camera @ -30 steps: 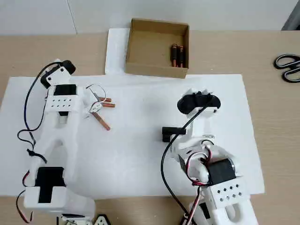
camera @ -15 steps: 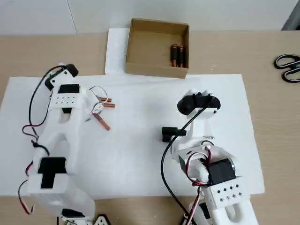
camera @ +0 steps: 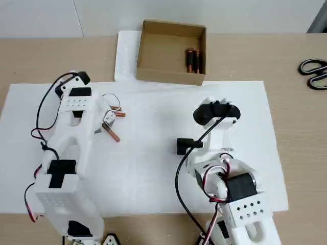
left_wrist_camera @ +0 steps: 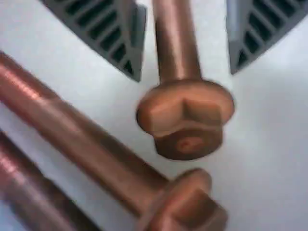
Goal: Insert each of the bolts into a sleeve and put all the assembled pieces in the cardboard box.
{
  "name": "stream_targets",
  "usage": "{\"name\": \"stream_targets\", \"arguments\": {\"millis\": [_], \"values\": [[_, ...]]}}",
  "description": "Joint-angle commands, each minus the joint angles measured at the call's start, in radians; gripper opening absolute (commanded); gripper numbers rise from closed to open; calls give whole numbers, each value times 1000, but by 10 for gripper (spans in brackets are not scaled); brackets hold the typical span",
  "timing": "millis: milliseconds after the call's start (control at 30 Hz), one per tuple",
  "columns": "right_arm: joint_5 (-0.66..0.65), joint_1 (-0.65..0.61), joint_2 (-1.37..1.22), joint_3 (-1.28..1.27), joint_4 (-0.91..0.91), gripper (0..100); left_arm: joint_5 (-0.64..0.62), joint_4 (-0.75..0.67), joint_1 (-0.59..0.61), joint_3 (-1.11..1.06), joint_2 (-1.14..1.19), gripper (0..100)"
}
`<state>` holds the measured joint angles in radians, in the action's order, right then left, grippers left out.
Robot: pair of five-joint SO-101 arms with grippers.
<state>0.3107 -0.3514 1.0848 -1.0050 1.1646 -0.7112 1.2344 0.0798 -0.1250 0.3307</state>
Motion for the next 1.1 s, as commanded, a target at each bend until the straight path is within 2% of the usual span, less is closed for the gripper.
{"name": "stream_targets", "arguments": {"millis": [0,533,733,1067], "values": [[8,7,19,5,2,4,2,2,-6,41,-8,112],[8,7,19,5,2,4,2,-46,23,41,-2,110],[8,7,19,5,2,4,2,-60,23,41,0,54],[8,7,19,5,4,4,2,-71,25,36,0,51]]}}
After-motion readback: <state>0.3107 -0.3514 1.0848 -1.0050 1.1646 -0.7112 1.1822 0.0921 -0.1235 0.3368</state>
